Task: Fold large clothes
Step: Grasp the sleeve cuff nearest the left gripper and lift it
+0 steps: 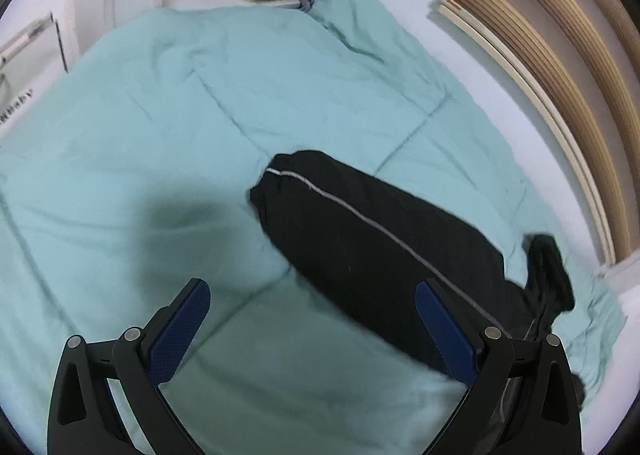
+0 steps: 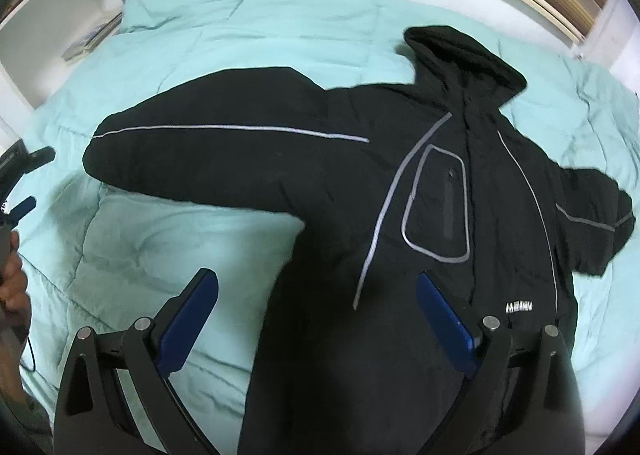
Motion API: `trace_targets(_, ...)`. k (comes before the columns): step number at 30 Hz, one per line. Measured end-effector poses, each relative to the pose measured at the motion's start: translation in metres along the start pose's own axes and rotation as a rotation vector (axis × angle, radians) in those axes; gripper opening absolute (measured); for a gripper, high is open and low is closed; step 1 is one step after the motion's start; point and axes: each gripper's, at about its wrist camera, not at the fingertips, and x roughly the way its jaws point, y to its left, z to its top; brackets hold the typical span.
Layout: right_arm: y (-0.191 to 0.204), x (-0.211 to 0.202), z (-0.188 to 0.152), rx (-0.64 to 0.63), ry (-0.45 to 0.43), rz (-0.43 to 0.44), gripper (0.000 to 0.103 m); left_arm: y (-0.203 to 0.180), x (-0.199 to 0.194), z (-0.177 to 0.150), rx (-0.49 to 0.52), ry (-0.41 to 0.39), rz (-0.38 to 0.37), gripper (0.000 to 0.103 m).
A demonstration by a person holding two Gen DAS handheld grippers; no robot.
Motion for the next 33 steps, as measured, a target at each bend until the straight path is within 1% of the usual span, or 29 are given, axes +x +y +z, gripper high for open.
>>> trace_targets(1, 0.003, 0.003, 0.004, -0.007, -0.003, 0.004, 0.1, 0.005, 0.01, 0.006, -0.022, 0.003, -0.032, 0.102)
trace_targets(4, 0.012, 0.01, 0.013, -0.026, -0.006, 0.01, 0.1, 0.017, 0.039, 0.021, -0.068, 0.006, -0.062, 0.102)
trace_targets(7, 0.02, 0.02, 0.019, -0.056, 0.006, 0.014, 0.1, 0.025, 0.068, 0.029, -0.084, 0.021, -0.022, 0.098)
trace_targets(10, 0.023, 0.029, 0.02, -0.079, 0.019, 0.009, 0.1, 0.029, 0.097, 0.032, -0.109, 0.053, -0.023, 0.097)
trace_targets(14, 0.019, 0.04, 0.019, -0.07, 0.047, 0.009, 0.1, 0.028, 0.121, 0.034, -0.099, 0.074, 0.01, 0.097)
trace_targets(15, 0.016, 0.043, 0.019, -0.061, 0.055, 0.01, 0.1, 0.026, 0.125, 0.035, -0.093, 0.073, 0.018, 0.095)
trace_targets(17, 0.011, 0.047, 0.019, -0.049, 0.064, 0.009, 0.1, 0.019, 0.133, 0.038, -0.062, 0.071, 0.024, 0.081)
trace_targets(18, 0.009, 0.048, 0.019, -0.044, 0.066, 0.008, 0.1, 0.014, 0.136, 0.04, -0.042, 0.078, 0.02, 0.063)
trace_targets(19, 0.007, 0.05, 0.019, -0.038, 0.068, 0.007, 0.1, 0.009, 0.135, 0.044, -0.022, 0.067, 0.05, 0.048)
trace_targets(20, 0.005, 0.05, 0.019, -0.036, 0.069, 0.006, 0.1, 0.009, 0.132, 0.045, -0.008, 0.05, 0.057, 0.041)
trace_targets(21, 0.003, 0.051, 0.019, -0.033, 0.07, 0.006, 0.1, 0.007, 0.127, 0.046, 0.003, 0.036, 0.046, 0.028)
trace_targets(22, 0.002, 0.052, 0.019, -0.031, 0.071, 0.006, 0.1, 0.003, 0.12, 0.046, 0.011, 0.015, 0.037, 0.024)
trace_targets(25, -0.003, 0.053, 0.017, -0.023, 0.076, 0.01, 0.1, -0.009, 0.095, 0.043, 0.049, -0.043, 0.026, 0.02)
trace_targets(28, -0.007, 0.053, 0.015, -0.014, 0.076, 0.017, 0.1, -0.024, 0.066, 0.037, 0.09, -0.097, -0.005, 0.018)
trace_targets(31, -0.015, 0.051, 0.011, 0.001, 0.071, 0.024, 0.1, -0.047, 0.035, 0.03, 0.138, -0.14, -0.082, 0.017)
trace_targets(33, -0.022, 0.05, 0.008, 0.017, 0.069, 0.027, 0.1, -0.073, 0.018, 0.024, 0.197, -0.156, -0.132, 0.017)
